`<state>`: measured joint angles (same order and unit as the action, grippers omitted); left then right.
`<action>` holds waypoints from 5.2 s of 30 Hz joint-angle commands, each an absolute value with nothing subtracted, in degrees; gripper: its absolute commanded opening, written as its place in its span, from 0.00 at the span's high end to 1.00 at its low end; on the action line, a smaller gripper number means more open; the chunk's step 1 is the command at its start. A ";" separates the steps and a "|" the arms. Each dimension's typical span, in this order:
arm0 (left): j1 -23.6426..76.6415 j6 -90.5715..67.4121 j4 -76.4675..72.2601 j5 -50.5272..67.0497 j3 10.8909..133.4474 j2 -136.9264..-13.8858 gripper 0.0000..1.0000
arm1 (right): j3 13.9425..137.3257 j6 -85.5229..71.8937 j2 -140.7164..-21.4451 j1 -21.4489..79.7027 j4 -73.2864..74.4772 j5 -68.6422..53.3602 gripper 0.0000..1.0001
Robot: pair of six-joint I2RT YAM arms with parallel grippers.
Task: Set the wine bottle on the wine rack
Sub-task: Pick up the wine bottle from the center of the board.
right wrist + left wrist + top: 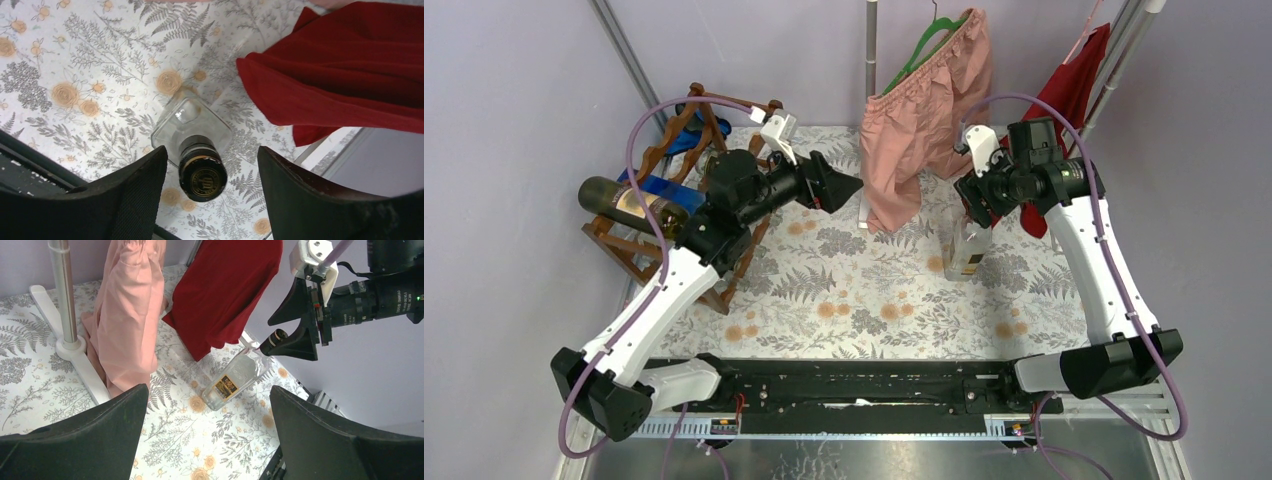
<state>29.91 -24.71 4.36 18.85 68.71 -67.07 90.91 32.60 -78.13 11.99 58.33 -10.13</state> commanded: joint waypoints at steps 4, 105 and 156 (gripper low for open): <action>31.31 -25.23 0.18 18.70 65.83 -65.79 0.02 | 89.56 31.48 -77.43 11.78 61.30 -13.10 0.39; 42.07 47.48 33.07 28.91 77.99 -91.39 1.00 | 91.46 29.51 -95.37 16.80 76.53 -56.14 0.11; 44.20 44.94 39.92 24.88 85.97 -95.52 1.00 | 86.22 15.03 -98.42 18.57 65.95 -54.16 0.62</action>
